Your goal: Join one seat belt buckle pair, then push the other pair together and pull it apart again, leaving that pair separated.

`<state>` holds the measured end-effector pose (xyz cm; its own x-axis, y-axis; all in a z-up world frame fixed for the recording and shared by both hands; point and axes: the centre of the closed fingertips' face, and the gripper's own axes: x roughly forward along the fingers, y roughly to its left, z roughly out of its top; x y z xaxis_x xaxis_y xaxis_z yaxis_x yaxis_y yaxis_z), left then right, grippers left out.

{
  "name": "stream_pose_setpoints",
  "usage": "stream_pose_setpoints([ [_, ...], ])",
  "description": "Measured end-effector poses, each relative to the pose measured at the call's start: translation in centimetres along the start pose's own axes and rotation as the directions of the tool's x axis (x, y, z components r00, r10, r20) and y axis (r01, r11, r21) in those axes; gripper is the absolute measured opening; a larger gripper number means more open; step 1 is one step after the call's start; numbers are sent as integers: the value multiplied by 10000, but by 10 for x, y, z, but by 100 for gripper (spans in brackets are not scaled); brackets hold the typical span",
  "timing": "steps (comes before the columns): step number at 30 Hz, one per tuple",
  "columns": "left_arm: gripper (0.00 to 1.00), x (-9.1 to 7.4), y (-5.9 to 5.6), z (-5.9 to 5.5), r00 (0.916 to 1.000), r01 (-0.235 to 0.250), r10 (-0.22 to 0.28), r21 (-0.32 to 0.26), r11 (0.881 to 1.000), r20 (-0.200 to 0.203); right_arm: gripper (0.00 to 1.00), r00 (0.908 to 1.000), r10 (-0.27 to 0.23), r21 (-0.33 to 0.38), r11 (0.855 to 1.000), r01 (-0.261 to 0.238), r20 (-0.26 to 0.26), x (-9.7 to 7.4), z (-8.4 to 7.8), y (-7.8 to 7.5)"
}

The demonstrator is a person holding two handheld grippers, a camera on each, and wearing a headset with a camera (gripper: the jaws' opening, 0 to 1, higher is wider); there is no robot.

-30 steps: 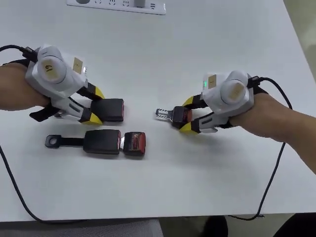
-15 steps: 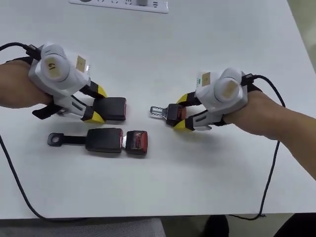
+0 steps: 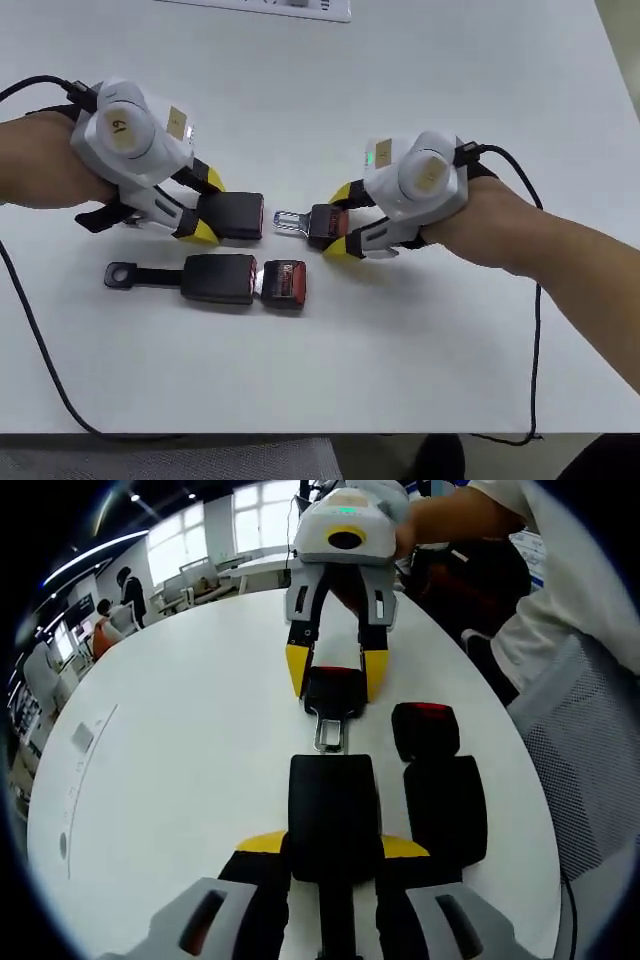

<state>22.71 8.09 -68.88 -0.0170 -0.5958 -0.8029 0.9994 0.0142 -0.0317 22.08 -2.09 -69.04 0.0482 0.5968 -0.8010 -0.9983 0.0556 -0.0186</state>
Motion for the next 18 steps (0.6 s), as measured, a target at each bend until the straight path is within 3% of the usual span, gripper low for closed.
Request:
stream_pose_setpoints([
  [18, 33, 0, -2, 0, 10000, 34, -34, 42, 10000, -85, 33, 9999, 115, -444, 9990, -110, 115, 13, 17, 0],
])
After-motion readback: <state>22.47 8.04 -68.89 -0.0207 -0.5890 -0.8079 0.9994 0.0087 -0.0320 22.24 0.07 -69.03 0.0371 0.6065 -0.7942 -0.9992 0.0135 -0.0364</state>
